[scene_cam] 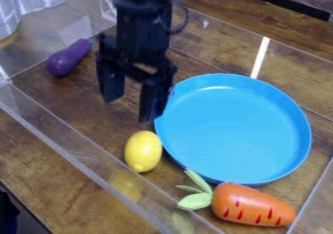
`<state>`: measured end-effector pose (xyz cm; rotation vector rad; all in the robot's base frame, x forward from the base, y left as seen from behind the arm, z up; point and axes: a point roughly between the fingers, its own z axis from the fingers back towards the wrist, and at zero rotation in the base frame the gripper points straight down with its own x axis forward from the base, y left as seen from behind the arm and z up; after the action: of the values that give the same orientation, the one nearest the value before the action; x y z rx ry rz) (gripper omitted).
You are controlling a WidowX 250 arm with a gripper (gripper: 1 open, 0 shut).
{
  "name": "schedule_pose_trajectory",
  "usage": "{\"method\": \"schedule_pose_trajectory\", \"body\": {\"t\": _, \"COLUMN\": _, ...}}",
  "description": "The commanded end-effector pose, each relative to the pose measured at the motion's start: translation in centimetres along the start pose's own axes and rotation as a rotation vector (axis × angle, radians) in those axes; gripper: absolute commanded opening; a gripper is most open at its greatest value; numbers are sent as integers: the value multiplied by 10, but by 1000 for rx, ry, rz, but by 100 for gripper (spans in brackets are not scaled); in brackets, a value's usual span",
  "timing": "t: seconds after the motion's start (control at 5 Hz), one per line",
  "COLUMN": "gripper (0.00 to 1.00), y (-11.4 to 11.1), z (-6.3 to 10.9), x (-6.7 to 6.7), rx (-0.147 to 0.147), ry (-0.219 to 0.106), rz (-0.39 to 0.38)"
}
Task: Put the lemon on the blue tray
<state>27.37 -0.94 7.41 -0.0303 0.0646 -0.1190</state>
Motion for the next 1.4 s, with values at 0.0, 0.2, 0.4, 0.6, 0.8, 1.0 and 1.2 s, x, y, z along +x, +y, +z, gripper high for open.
{"method": "schedule_pose_trajectory", "body": {"t": 0.0, "gripper": 100, "y": -7, "z": -11, "x": 2, "rx": 9, "ry": -52, "rz": -80}}
{"method": "schedule_pose_trajectory", "body": {"t": 0.2, "gripper": 100, "y": -9, "z": -29, "x": 3, "rx": 19, "ry": -70, "rz": -129}}
{"method": "schedule_pose_trajectory", "body": {"t": 0.4, "gripper": 100, "y": -8, "z": -44, "x": 5, "rx": 28, "ry": -64, "rz": -138}}
{"method": "schedule_pose_trajectory", "body": {"t": 0.6, "gripper": 0, "y": -6, "z": -47, "x": 7, "rx": 49, "ry": -83, "rz": -145}}
{"method": "schedule_pose_trajectory", "body": {"t": 0.8, "gripper": 0, "y": -2, "z": -50, "x": 9, "rx": 52, "ry": -97, "rz": -154}}
{"method": "schedule_pose_trajectory", "body": {"t": 1.0, "gripper": 0, "y": 2, "z": -51, "x": 10, "rx": 52, "ry": -107, "rz": -157}}
{"method": "schedule_pose_trajectory", "body": {"t": 1.2, "gripper": 0, "y": 6, "z": -51, "x": 11, "rx": 54, "ry": -117, "rz": -159}}
